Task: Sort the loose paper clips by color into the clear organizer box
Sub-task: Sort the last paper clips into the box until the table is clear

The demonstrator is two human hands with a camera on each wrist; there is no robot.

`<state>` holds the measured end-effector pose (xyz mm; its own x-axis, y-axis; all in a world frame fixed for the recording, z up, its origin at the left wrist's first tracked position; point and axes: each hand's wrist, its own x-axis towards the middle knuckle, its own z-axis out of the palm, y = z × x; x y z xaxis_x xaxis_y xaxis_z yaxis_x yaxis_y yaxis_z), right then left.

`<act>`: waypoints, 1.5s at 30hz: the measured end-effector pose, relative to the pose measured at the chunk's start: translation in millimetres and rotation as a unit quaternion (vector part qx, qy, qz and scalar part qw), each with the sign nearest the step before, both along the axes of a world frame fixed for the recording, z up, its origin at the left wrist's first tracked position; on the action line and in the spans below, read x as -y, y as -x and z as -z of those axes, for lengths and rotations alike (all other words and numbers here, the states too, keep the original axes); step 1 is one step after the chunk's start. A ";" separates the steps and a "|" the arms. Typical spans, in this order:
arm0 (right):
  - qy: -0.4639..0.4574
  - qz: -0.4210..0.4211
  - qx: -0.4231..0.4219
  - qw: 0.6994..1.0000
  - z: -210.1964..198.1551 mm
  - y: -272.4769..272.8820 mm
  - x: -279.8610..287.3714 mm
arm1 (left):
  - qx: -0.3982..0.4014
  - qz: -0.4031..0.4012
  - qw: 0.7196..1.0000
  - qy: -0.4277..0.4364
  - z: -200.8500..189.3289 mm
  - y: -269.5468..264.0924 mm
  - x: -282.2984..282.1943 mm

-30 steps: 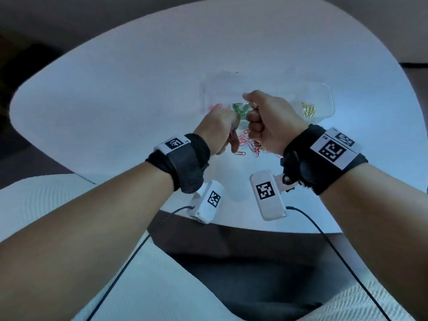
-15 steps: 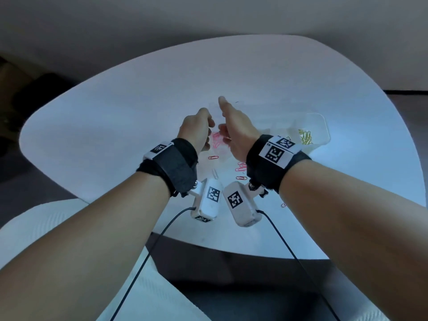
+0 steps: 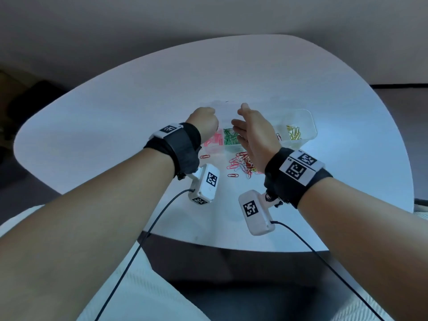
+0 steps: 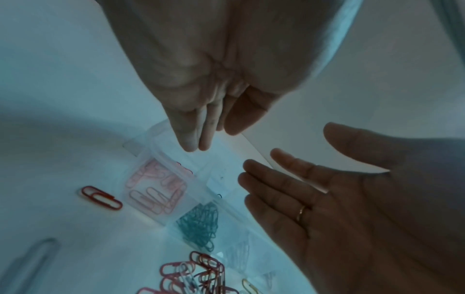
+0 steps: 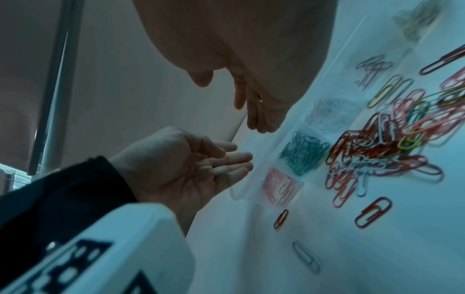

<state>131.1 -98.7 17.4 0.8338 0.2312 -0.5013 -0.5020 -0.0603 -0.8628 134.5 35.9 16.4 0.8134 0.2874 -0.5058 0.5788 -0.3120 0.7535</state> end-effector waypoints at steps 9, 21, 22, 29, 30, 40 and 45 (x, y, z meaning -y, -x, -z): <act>0.086 -0.055 0.068 0.992 -27.7 8.4 52.9 | 0.106 0.062 0.984 -0.125 -36.3 56.5 14.3; 0.424 -0.241 0.129 0.863 14.8 50.1 132.3 | 0.031 0.254 0.944 -0.207 17.6 102.4 29.8; 0.429 -0.265 0.134 0.853 17.1 52.2 132.8 | 0.037 0.278 0.937 -0.210 21.6 100.5 32.3; 0.426 -0.300 0.145 0.841 32.3 61.9 131.4 | 0.079 0.408 0.873 -0.254 46.6 91.4 35.7; 0.427 -0.299 0.148 0.840 35.3 62.4 131.6 | 0.081 0.412 0.867 -0.268 49.3 91.9 36.2; 0.455 -0.293 0.193 0.819 47.6 65.9 125.3 | 0.004 0.405 0.866 -0.293 45.7 91.8 44.1; 0.481 -0.295 0.193 0.803 49.8 70.4 122.2 | -0.035 0.446 0.842 -0.302 42.6 95.7 49.5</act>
